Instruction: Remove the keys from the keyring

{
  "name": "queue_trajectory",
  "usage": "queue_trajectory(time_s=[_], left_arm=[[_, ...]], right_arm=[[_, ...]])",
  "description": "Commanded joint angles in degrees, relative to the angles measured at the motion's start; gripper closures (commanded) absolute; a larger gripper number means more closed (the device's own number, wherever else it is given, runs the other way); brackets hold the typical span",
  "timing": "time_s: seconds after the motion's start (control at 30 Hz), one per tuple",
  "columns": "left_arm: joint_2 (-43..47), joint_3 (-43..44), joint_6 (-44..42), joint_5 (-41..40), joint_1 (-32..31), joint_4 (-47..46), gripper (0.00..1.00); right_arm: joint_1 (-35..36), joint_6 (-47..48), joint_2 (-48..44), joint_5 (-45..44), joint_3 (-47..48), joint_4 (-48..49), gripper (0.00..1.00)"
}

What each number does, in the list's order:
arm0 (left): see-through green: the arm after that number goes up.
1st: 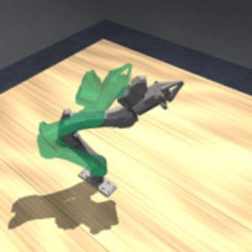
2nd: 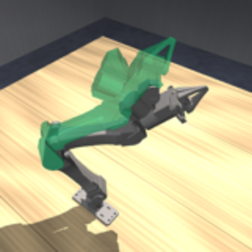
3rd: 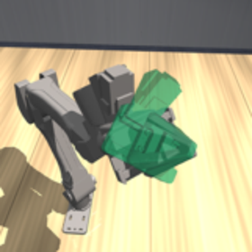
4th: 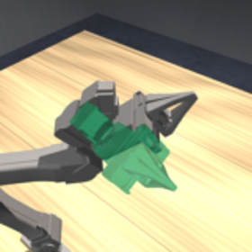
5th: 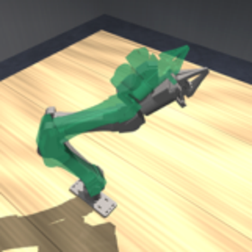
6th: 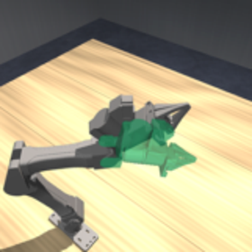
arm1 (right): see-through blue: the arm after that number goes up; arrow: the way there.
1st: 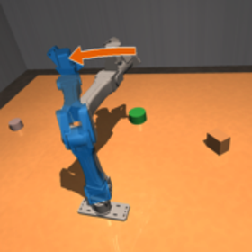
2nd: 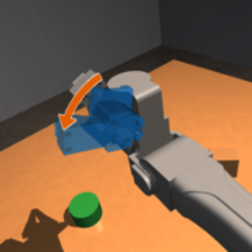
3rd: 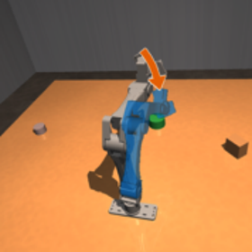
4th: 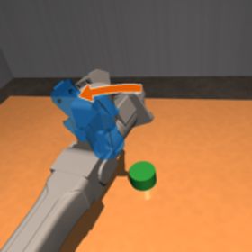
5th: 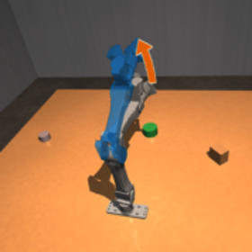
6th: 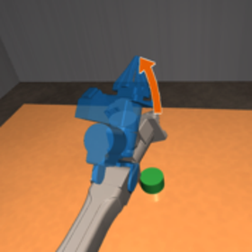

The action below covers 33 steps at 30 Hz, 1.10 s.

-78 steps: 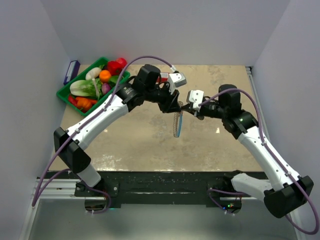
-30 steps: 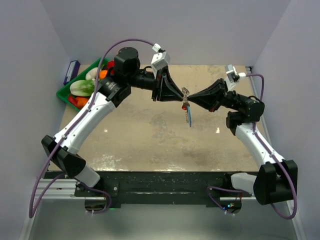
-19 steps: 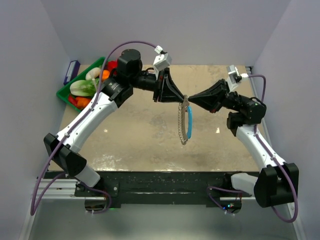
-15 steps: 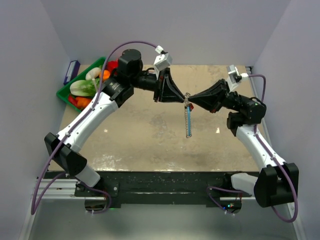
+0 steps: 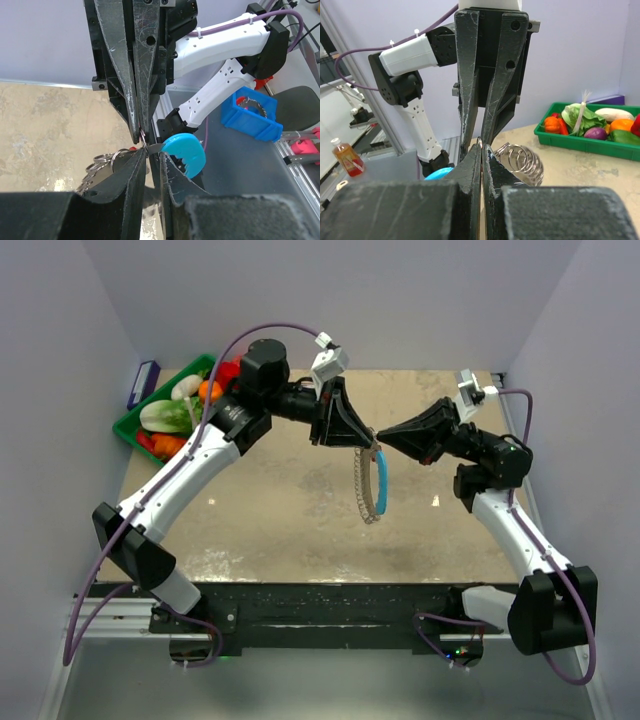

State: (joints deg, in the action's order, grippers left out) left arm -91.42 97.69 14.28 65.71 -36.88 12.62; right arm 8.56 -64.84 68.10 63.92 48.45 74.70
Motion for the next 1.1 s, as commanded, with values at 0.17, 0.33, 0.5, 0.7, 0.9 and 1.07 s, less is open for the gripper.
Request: queue_trajectory(time_s=[0.17, 0.33, 0.5, 0.7, 0.9, 1.07], left_arm=[[-0.7, 1.1, 2.2, 2.0, -0.7, -2.9, 0.76], [-1.2, 1.4, 2.2, 2.0, -1.2, -3.1, 0.88], [-1.4, 1.7, 2.2, 2.0, -1.3, -3.2, 1.0], [-1.4, 2.0, 1.9, 1.3, -1.3, -2.6, 1.0], [-1.5, 1.9, 3.3, -1.4, -1.3, -2.9, 0.95], [-2.0, 1.8, 5.3, -3.7, -1.3, -3.8, 0.9]], right_arm=[[-0.4, 1.7, -1.4, -2.9, 0.0, 13.9, 1.0], [-0.3, 2.6, -2.0, -2.8, -0.4, 13.0, 1.0], [-0.4, 3.1, -2.2, -2.7, -1.2, 12.8, 1.0], [-0.4, 4.6, -3.1, -2.0, -2.0, 11.6, 1.0], [-0.3, 6.0, -4.4, -2.0, -3.1, 11.0, 1.0], [-0.3, 7.1, -4.7, -2.1, -3.1, 11.0, 1.0]])
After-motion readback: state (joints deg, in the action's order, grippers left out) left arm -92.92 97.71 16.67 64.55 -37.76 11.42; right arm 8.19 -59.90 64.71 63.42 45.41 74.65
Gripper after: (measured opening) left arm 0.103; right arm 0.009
